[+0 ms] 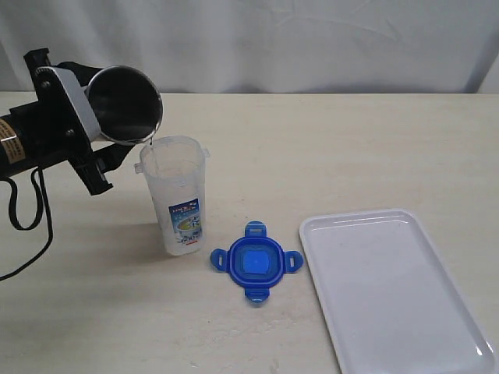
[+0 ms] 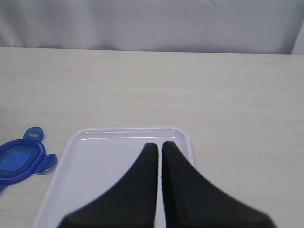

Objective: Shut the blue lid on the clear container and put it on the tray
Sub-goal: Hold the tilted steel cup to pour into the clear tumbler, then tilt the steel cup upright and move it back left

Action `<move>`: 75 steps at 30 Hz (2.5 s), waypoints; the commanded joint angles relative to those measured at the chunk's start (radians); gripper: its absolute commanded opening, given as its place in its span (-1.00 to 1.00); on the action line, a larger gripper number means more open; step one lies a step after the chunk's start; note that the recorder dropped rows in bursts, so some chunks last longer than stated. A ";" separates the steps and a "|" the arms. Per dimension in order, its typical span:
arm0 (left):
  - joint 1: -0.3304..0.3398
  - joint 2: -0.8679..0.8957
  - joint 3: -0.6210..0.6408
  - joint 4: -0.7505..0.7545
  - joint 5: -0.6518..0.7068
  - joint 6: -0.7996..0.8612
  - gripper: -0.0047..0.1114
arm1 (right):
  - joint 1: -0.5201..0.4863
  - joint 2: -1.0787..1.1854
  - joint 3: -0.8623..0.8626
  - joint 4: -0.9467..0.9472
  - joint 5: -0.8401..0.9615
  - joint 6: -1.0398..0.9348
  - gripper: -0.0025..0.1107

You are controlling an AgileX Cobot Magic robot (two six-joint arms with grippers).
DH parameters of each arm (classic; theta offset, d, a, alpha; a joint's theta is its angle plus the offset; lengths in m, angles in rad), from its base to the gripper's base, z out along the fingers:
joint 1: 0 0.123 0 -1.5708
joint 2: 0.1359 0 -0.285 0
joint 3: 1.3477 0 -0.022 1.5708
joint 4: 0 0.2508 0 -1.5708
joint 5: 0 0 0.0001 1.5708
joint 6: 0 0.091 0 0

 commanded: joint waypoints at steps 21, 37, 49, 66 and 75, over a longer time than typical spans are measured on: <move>-0.001 -0.015 -0.012 -0.019 -0.056 -0.005 -0.92 | 0.001 -0.004 0.003 0.005 -0.004 0.005 -0.89; -0.001 -0.015 -0.012 -0.029 -0.050 -0.538 -0.92 | 0.001 -0.004 0.003 0.005 -0.004 0.005 -0.89; 0.000 -0.015 -0.012 -0.318 -0.050 -0.679 -0.92 | 0.001 -0.004 0.003 0.005 -0.004 0.005 -0.89; 0.018 0.205 -0.284 -0.330 0.063 -0.926 -0.92 | 0.001 -0.004 0.003 0.005 -0.004 0.005 -0.89; 0.105 0.372 -0.501 -0.232 0.182 -1.043 -0.92 | 0.001 -0.004 0.003 0.005 -0.004 0.005 -0.89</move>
